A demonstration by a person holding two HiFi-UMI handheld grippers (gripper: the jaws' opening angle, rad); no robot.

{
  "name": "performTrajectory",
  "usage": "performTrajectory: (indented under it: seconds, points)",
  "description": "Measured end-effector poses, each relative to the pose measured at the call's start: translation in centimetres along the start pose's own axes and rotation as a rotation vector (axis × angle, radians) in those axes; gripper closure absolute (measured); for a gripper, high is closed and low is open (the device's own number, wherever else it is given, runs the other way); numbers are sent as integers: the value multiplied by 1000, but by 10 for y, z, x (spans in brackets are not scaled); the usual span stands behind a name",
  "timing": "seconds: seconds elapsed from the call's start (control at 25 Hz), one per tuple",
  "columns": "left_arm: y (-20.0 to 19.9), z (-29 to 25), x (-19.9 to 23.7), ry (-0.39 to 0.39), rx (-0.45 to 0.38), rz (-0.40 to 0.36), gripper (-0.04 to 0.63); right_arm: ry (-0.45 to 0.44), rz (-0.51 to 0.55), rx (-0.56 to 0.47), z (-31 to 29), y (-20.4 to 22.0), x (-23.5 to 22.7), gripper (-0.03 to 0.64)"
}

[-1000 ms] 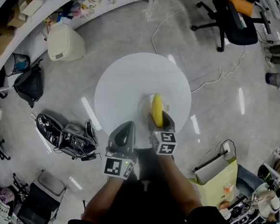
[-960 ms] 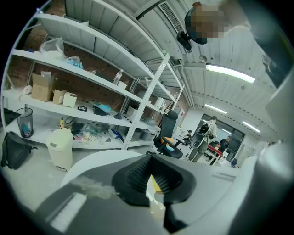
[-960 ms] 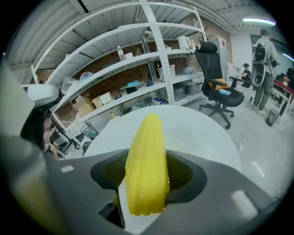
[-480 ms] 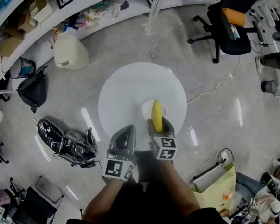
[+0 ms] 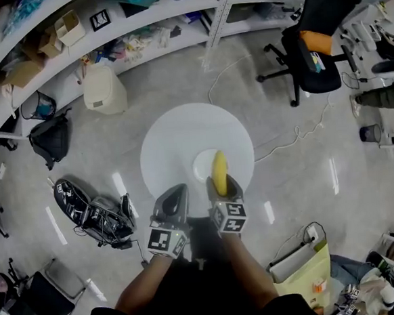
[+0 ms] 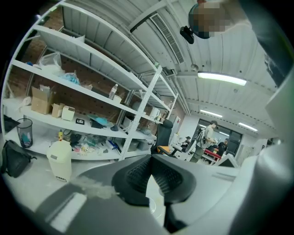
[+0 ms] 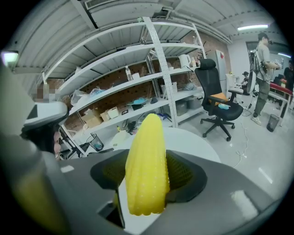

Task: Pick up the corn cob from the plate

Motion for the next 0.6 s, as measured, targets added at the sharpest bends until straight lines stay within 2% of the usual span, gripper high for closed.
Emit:
performTrajectory:
  seconds: [0.6]
  points:
    - [-41,32,-26,22,-86,-30,594,-51,40,-150,61,-47,36,365]
Point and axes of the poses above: the fingertips, and each gripper's own axes: z backward along the fingers, x to its left, y out of its underside, the point moved 1 cm from there along z, backward along the fingers, and after that the axes turned 7 degrees about -z, right-handed, at the moved point
